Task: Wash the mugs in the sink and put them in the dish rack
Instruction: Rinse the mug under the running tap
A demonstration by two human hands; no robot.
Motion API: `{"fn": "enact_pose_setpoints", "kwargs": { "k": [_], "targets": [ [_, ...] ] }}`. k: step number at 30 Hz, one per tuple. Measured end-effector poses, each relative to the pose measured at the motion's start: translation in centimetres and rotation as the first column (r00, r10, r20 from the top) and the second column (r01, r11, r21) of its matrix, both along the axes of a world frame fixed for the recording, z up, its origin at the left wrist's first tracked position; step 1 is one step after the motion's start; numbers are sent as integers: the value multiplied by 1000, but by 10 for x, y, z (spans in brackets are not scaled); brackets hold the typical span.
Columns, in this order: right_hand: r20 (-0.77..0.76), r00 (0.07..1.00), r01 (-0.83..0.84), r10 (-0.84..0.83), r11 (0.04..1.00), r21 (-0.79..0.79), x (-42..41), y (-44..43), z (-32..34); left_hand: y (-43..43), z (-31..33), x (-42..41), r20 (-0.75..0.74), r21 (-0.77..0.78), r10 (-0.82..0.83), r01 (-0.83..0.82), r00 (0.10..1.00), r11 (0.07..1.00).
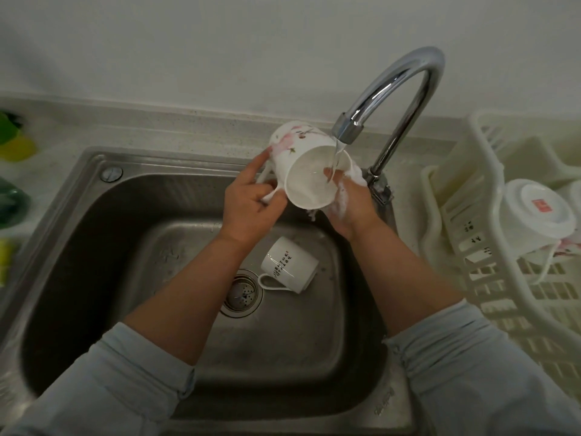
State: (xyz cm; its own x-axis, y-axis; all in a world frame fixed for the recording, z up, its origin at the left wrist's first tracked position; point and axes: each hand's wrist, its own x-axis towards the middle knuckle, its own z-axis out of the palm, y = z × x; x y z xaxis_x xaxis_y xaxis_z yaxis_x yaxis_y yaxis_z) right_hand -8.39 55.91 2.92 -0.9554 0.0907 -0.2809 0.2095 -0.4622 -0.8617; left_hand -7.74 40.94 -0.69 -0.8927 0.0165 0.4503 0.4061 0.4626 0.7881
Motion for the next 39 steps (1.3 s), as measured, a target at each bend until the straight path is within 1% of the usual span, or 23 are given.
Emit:
{"fn": "enact_pose_setpoints", "kwargs": {
  "k": [2,4,7,9,11,12,13,14,16,17,19,20,22,24,26,29,31,36,38,39],
  "targets": [
    [-41,998,-42,41,999,-30,-1,-5,0,-5,2,0,-53,-60,35,-38,998,998],
    [-7,999,-39,38,999,-37,0,-8,1,-9,5,0,-45,-102,27,-31,999,994],
    [58,997,-42,45,998,-37,3,-5,-4,-14,11,-1,69,-168,-28,40,997,985],
    [171,984,-43,48,998,-36,6,0,-11,-13,15,-3,194,-166,-52,85,980,982],
    [323,946,-20,19,1000,1,12,5,-16,-10,14,-6,377,-77,-81,119,923,990],
    [366,930,-30,23,999,11,16,8,-18,-9,11,-7,479,11,-114,124,870,992],
    [385,922,-33,31,999,-1,20,10,-20,-8,8,-6,569,111,-161,118,807,987],
    [382,923,-28,40,999,-36,25,12,-21,-6,4,-5,628,192,-208,109,750,975],
    [357,934,-2,24,998,-62,32,16,-24,-2,-5,-1,691,271,-276,115,668,956],
    [333,943,5,4,1000,-25,35,19,-27,2,-9,2,704,307,-308,117,640,944],
    [254,966,27,-53,994,102,40,25,-31,11,-14,6,687,410,-390,115,613,905],
    [206,974,64,-95,986,152,41,28,-32,17,-16,7,663,463,-433,120,611,878],
    [79,985,136,-154,971,198,43,34,-32,26,-20,6,605,526,-490,147,628,837],
    [-76,986,160,-146,958,238,43,39,-27,33,-20,2,557,564,-513,156,654,811],
    [-200,973,174,-118,941,290,41,41,-19,38,-17,-4,507,604,-536,165,675,780],
    [-298,948,237,-115,879,414,36,42,-14,43,-14,-12,472,658,-573,166,670,735],
    [-321,941,267,-111,825,498,34,41,-12,46,-13,-17,463,685,-583,148,667,713],
    [-231,953,303,-198,687,661,29,35,0,49,-12,-21,456,744,-637,126,621,656],
    [-149,967,250,-209,635,731,28,34,4,49,-13,-18,481,740,-661,138,577,659],
    [-83,976,191,-202,602,776,30,34,6,49,-14,-15,496,741,-678,143,542,657]
  ]
}}
